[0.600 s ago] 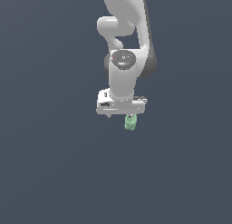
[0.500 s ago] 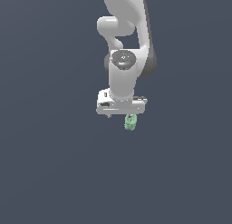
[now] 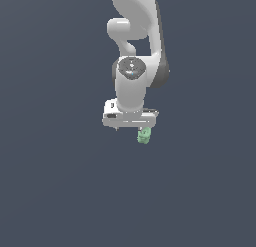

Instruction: Pick up the object and move it to a goal position.

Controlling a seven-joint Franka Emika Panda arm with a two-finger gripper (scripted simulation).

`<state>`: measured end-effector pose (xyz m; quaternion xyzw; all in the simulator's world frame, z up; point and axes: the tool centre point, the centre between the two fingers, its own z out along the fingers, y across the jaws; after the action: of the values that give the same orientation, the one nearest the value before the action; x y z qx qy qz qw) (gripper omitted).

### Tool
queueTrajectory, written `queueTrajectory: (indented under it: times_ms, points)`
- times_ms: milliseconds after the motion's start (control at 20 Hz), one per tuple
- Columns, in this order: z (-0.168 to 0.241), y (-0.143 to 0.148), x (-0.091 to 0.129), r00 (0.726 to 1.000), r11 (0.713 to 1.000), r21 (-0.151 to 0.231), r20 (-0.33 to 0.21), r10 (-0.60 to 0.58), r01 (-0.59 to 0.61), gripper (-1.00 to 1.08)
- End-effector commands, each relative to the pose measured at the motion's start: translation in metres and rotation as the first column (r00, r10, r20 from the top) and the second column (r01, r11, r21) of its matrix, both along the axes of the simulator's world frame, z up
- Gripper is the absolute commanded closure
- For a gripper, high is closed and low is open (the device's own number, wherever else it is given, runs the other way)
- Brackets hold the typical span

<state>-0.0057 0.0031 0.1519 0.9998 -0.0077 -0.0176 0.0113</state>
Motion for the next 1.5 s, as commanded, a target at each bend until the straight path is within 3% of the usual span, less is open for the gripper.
queueTrajectory:
  times_ms: [0, 450, 1450]
  points:
    - [0.0, -0.001, 0.0, 1.0, 1.0, -0.002, 0.0, -0.003, 0.003, -0.92]
    - [-0.007, 0.01, -0.004, 1.0, 1.0, 0.001, 0.006, -0.03, 0.03, -0.92]
    - [-0.053, 0.078, -0.042, 0.975, 0.976, 0.021, 0.035, -0.219, 0.218, -0.92]
